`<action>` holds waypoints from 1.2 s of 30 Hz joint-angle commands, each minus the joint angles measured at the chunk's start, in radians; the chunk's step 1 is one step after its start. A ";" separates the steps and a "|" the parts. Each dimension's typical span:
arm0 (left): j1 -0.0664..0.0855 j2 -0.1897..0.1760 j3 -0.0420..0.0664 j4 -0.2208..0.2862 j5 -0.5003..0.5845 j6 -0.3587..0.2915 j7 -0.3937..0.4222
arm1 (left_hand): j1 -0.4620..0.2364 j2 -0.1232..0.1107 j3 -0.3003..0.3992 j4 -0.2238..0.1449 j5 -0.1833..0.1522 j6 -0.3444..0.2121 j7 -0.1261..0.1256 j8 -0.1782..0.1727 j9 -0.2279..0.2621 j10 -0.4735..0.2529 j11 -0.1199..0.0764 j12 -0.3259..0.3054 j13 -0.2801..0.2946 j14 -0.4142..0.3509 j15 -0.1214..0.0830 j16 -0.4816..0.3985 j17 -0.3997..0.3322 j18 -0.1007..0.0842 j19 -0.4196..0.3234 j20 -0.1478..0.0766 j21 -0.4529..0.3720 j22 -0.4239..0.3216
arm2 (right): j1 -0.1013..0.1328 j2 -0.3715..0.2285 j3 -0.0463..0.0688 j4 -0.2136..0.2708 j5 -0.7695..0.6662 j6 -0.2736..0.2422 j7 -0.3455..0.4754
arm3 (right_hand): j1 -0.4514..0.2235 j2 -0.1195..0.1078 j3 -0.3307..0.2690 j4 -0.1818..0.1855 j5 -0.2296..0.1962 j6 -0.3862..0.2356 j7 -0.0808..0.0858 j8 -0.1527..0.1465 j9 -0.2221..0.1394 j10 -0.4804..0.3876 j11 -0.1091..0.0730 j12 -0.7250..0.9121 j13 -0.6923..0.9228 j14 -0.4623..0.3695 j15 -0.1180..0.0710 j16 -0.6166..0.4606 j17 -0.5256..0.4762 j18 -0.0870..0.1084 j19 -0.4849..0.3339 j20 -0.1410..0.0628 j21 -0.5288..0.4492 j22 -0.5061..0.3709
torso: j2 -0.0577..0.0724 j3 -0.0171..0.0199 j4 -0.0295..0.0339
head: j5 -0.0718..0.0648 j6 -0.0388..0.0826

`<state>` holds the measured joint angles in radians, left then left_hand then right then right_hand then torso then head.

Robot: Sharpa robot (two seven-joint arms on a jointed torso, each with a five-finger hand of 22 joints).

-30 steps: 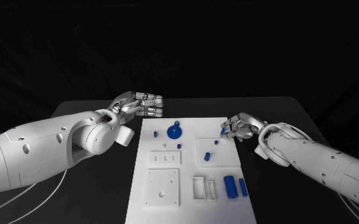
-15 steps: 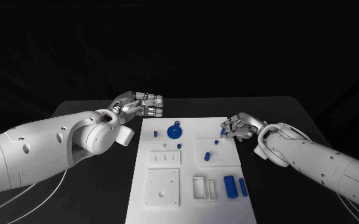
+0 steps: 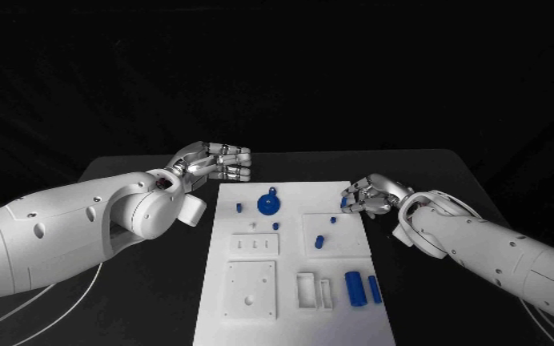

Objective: Assemble the parts on the task board

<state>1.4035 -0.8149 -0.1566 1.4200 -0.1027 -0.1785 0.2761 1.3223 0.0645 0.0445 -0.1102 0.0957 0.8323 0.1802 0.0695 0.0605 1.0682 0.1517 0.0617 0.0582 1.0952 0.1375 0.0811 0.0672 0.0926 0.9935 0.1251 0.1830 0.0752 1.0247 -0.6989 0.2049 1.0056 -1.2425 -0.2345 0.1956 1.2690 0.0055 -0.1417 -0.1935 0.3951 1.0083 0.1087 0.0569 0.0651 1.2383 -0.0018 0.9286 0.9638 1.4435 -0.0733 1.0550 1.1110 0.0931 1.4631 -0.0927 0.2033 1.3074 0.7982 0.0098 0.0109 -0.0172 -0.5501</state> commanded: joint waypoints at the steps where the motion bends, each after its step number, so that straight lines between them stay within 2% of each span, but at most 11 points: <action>1: 0.000 -0.001 0.000 0.002 -0.006 0.020 0.006 | 0.008 0.001 0.000 -0.005 0.003 -0.004 -0.001 -0.007 -0.001 -0.007 0.000 0.001 0.001 0.000 0.002 0.003 0.001 -0.007 -0.003 0.000 -0.001 0.000 | -0.006 -0.002 -0.003 -0.004 -0.010 0.003 -0.018 | -0.010 0.013 0.013 -0.011 0.000 0.009 -0.001 0.006 0.001 -0.001 -0.003 0.004 0.001 0.004 0.001 0.003 0.001 0.007 0.038 0.003 0.009 0.014 | 0.000 0.0001 -0.0003 | -0.001 0.001; 7: 0.000 -0.001 0.000 0.002 -0.006 0.021 0.005 | 0.008 0.001 0.000 -0.005 0.003 -0.004 -0.001 -0.007 -0.001 -0.007 0.000 0.001 0.001 0.000 0.002 0.003 0.001 -0.007 -0.003 0.000 -0.001 0.000 | -0.007 -0.002 -0.003 -0.004 -0.006 0.000 -0.017 | -0.012 0.019 0.016 -0.011 0.008 0.012 -0.001 0.006 0.001 0.000 -0.004 0.003 0.000 0.005 0.001 0.004 0.003 0.007 0.038 0.002 0.011 0.014 | 0.000 -0.0005 0.0007 | -0.003 0.002; 10: 0.000 0.000 0.000 0.002 -0.006 0.021 0.005 | 0.008 0.001 0.000 -0.005 0.003 -0.004 -0.001 -0.007 -0.001 -0.007 0.000 0.001 0.001 0.000 0.002 0.003 0.001 -0.007 -0.003 0.000 -0.001 0.000 | -0.007 -0.002 -0.003 -0.005 -0.003 0.002 -0.014 | -0.011 0.028 0.028 -0.020 -0.001 0.021 -0.003 0.006 0.001 0.002 -0.005 0.004 0.001 0.007 0.000 0.007 0.005 0.007 0.039 0.002 0.017 0.015 | 0.000 -0.0005 0.0013 | -0.003 0.001; 16: 0.000 0.000 0.000 0.002 -0.006 0.023 0.004 | 0.008 0.001 0.000 -0.005 0.003 -0.004 -0.001 -0.007 -0.001 -0.007 0.000 0.001 0.001 0.000 0.002 0.003 0.001 -0.007 -0.003 0.000 -0.001 0.000 | -0.007 -0.001 -0.003 -0.006 0.004 0.011 -0.006 | -0.028 0.043 0.085 -0.059 -0.020 0.032 -0.004 0.005 0.000 0.004 -0.007 0.007 0.004 0.007 -0.001 0.008 0.008 0.006 0.038 0.001 0.022 0.017 | 0.000 -0.0008 0.0004 | -0.004 0.001; 17: 0.000 0.000 0.000 0.002 -0.006 0.024 0.003 | 0.008 0.001 0.000 -0.005 0.003 -0.004 -0.001 -0.007 -0.001 -0.007 0.000 0.001 0.001 0.000 0.002 0.003 0.001 -0.007 -0.003 0.000 -0.001 0.000 | -0.007 0.000 -0.003 -0.006 0.005 0.013 -0.004 | -0.028 0.043 0.085 -0.059 -0.020 0.032 -0.004 0.005 0.000 0.004 -0.007 0.007 0.004 0.007 -0.001 0.008 0.008 0.006 0.038 0.001 0.022 0.017 | 0.000 -0.0007 0.0005 | -0.004 0.000; 18: 0.000 0.000 0.000 0.002 -0.006 0.024 0.003 | 0.008 0.001 0.000 -0.005 0.003 -0.004 -0.001 -0.007 -0.001 -0.007 0.000 0.001 0.001 0.000 0.002 0.003 0.001 -0.007 -0.003 0.000 -0.001 0.000 | -0.007 0.000 -0.003 -0.006 0.006 0.016 -0.003 | -0.043 0.040 0.107 -0.074 -0.021 0.032 -0.004 0.005 0.000 0.004 -0.007 0.008 0.006 0.007 -0.001 0.008 0.008 0.006 0.037 0.001 0.024 0.018 | 0.000 -0.0008 0.0007 | -0.004 0.000; 36: 0.000 0.000 0.000 0.001 -0.010 0.028 -0.001 | 0.007 0.001 0.001 -0.005 0.004 -0.012 0.000 -0.008 -0.002 -0.009 0.001 0.001 0.001 -0.002 0.002 0.003 0.001 -0.007 -0.004 0.001 -0.001 0.000 | -0.008 0.007 -0.003 -0.004 0.009 0.034 0.009 | -0.038 0.026 0.094 -0.075 -0.022 0.013 0.000 0.005 0.000 0.000 -0.004 0.003 0.002 0.004 0.000 0.003 0.005 0.006 0.035 0.002 0.019 0.017 | 0.000 -0.0009 0.0008 | -0.004 -0.001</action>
<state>1.4035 -0.8154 -0.1566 1.4198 -0.1064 -0.1702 0.2711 1.3223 0.0645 0.0444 -0.1100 0.0957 0.8273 0.1804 0.0647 0.0595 1.0660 0.1538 0.0617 0.0581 1.0952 0.1375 0.0811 0.0672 0.0926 0.9935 0.1251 0.1830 0.0751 1.0222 -0.6939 0.2052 1.0037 -1.2310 -0.2298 0.2088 1.2319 0.0419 -0.0438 -0.2684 0.3788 1.0282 0.1084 0.0601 0.0645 1.2420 -0.0054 0.9354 0.9673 1.4435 -0.0733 1.0591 1.1167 0.0923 1.4631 -0.0927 0.2244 1.3074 0.7987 0.0085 0.0120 -0.0211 -0.5512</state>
